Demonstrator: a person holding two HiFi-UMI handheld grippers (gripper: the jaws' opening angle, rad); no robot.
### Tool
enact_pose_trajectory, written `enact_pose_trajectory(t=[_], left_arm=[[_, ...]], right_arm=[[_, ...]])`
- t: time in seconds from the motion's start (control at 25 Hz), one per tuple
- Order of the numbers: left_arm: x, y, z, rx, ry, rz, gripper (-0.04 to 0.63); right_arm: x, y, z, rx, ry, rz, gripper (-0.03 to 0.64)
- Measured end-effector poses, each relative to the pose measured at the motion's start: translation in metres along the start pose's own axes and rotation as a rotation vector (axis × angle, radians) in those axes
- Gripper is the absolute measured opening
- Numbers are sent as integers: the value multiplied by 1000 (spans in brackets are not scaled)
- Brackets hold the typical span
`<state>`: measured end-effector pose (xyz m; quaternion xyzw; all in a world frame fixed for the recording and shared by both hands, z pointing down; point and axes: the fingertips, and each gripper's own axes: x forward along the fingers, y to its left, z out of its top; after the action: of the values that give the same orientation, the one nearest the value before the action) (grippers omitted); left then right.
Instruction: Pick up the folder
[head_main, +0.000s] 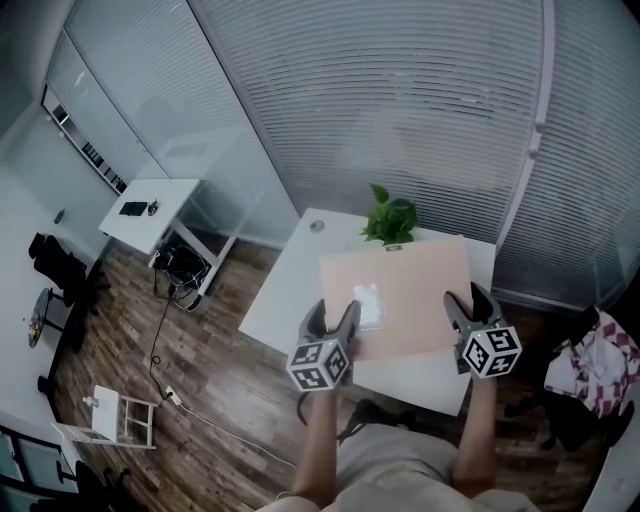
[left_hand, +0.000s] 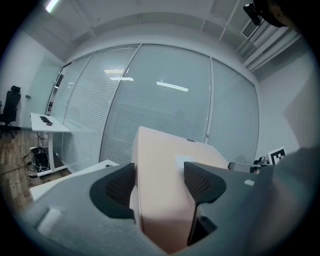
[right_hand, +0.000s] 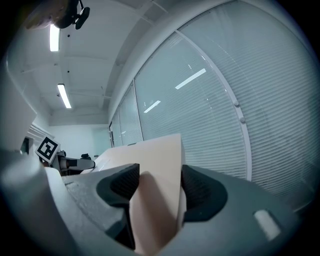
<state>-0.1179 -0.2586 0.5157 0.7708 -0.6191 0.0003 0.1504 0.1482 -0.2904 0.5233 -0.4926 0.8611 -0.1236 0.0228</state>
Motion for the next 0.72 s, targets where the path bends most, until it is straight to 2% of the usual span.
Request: enact_pose_trajectory(t=[0.32,0.72], left_arm=[[3,-7,6,-11,-9,-11,321],[1,-3,-6,-17,3,3,321]], right_arm=[[-2,-4,10,-16,-9,-5,267],[-3,-4,0,-16,7,0,265]])
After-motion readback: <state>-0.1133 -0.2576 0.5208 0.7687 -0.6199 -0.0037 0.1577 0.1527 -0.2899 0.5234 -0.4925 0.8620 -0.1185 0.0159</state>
